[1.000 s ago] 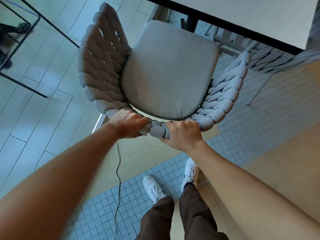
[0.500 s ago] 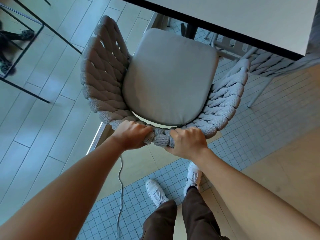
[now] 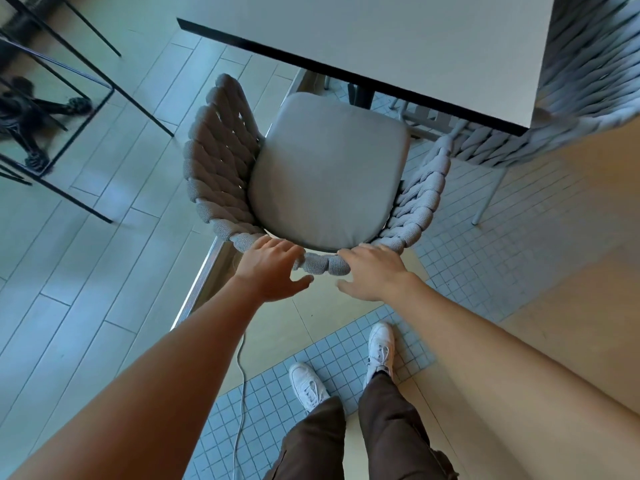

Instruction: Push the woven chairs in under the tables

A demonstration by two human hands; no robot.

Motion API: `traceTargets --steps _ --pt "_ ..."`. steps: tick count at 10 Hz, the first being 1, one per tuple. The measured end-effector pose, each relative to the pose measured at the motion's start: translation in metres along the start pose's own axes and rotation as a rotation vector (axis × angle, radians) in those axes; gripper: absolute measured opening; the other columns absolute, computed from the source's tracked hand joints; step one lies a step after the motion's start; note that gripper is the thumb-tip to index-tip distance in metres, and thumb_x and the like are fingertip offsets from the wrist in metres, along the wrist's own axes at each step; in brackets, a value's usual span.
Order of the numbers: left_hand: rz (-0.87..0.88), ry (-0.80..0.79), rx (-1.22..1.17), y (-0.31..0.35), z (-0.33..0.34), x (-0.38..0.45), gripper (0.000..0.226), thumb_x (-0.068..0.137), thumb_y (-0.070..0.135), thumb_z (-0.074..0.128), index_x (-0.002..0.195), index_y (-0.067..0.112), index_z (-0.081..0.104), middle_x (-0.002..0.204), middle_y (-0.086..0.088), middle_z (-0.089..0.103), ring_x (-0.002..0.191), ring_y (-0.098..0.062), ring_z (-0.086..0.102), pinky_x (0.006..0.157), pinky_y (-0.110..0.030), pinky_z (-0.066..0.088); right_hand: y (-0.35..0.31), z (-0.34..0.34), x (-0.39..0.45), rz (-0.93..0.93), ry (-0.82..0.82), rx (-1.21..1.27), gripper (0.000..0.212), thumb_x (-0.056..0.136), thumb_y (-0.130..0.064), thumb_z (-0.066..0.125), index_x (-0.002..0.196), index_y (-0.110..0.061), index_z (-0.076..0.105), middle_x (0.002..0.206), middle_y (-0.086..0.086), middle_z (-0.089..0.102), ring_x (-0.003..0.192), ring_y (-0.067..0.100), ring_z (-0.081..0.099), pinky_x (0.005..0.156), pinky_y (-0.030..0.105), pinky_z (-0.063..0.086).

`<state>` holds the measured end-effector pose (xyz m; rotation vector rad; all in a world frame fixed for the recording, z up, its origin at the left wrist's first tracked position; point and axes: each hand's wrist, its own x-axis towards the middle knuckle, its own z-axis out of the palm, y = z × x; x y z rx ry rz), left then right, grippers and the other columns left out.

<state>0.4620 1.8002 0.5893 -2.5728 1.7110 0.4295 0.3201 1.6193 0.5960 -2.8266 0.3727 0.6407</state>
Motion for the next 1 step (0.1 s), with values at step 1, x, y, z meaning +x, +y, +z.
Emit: traceTargets --steps 1 --pt "0.004 -0.003 0.041 0.0141 -0.0154 -0.0056 0.062 0.089 0.071 0.042 0.131 0.027 0.056 0.130 0.007 0.063 0.122 -0.017 0.055 0.109 -0.041 0.038 0.0097 -0.0212 -0.0194 0.037 -0.018 0.012 0.063 0.091 -0.057 0.056 0.142 -0.022 0.044 0.134 0.003 0.059 0.127 0.026 0.048 0.099 0.043 0.041"
